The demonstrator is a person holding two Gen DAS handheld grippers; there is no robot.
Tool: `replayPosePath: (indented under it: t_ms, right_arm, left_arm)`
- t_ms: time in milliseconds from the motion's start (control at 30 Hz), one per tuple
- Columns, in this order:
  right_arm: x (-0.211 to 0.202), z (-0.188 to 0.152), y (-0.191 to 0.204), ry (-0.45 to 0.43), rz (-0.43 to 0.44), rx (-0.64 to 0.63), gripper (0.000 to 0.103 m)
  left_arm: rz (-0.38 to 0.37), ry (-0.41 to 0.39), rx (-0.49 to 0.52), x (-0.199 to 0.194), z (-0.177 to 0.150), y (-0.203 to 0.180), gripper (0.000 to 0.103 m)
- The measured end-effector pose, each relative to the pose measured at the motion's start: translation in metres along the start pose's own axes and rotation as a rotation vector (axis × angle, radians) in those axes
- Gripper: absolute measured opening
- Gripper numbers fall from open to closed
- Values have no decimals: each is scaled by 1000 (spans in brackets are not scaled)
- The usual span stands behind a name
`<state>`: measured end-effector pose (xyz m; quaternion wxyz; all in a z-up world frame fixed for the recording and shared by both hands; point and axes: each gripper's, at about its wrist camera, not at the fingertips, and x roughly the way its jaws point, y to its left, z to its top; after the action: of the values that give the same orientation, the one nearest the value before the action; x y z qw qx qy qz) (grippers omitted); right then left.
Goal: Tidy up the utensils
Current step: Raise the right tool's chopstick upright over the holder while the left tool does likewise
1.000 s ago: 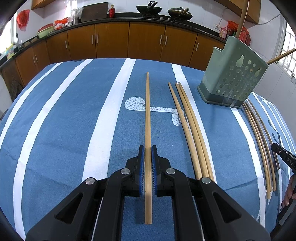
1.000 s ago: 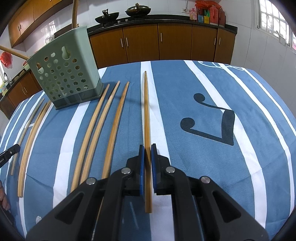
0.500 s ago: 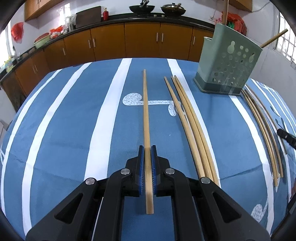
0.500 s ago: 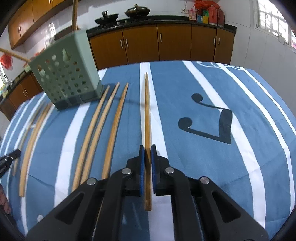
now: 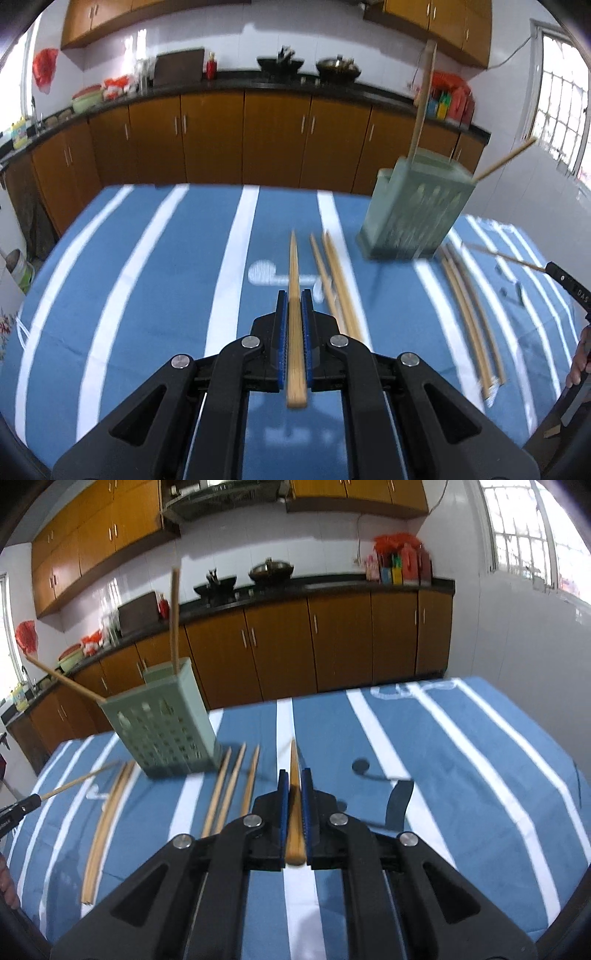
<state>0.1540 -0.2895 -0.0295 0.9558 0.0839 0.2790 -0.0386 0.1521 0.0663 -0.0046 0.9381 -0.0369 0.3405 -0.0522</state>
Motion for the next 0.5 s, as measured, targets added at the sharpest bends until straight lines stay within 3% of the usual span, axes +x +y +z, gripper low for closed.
replayPosePath:
  t_ms: [267,500]
  right_arm:
    - [-31,28,8,-116,23,-6,8]
    - [-38,43,13,-159,28,-14,8]
  left_arm:
    - [-1,-138,9,-34,30,-7,7]
    - [1,-168,43,-41,47,-16,7]
